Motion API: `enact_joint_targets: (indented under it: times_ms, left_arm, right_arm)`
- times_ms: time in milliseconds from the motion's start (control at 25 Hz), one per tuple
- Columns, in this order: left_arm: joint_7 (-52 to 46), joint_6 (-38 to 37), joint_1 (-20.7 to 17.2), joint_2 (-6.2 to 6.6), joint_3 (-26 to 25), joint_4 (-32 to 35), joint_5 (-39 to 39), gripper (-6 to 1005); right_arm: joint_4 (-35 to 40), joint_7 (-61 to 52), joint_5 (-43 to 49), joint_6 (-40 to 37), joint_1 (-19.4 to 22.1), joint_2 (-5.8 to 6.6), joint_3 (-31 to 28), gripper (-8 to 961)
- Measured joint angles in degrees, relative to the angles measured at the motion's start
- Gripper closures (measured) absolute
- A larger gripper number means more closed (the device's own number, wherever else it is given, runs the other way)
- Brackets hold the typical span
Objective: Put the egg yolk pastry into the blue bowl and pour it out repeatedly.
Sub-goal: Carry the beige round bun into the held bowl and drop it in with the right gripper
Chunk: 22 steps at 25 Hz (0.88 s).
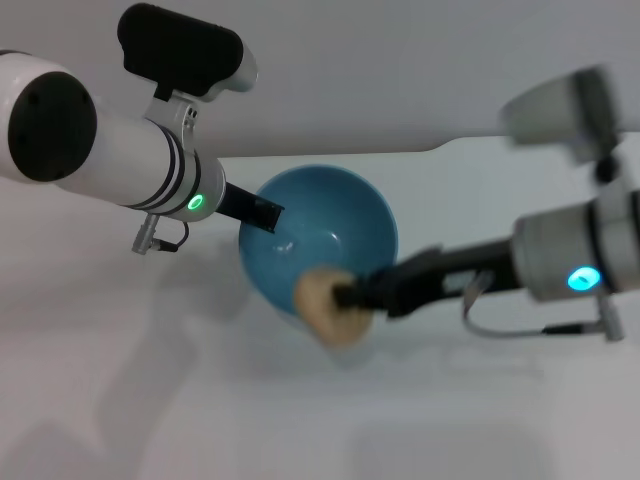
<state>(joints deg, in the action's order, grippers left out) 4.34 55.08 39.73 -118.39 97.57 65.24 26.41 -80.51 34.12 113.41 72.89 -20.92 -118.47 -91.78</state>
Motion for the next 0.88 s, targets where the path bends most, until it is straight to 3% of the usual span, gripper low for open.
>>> enact_joint_targets:
  times_ms: [200, 640, 880]
  left_arm:
    - [-0.2, 2.6, 0.9, -0.02, 0.9, 0.0, 0.4, 986]
    - [0.2, 5.1, 1.9, 0.19, 1.0, 0.3, 6.0, 987]
    - [0.3, 6.6, 2.6, 0.07, 1.0, 0.3, 7.1, 987]
  right_arm:
    - [-4.4, 0.1, -0.2, 0.0, 2.3, -0.17, -4.4, 894]
    - [11.8, 6.5, -11.3, 0.7, -0.2, 0.05, -12.0, 939]
    - [14.8, 7.5, -11.9, 0.9, -0.7, 0.14, -14.1, 834]
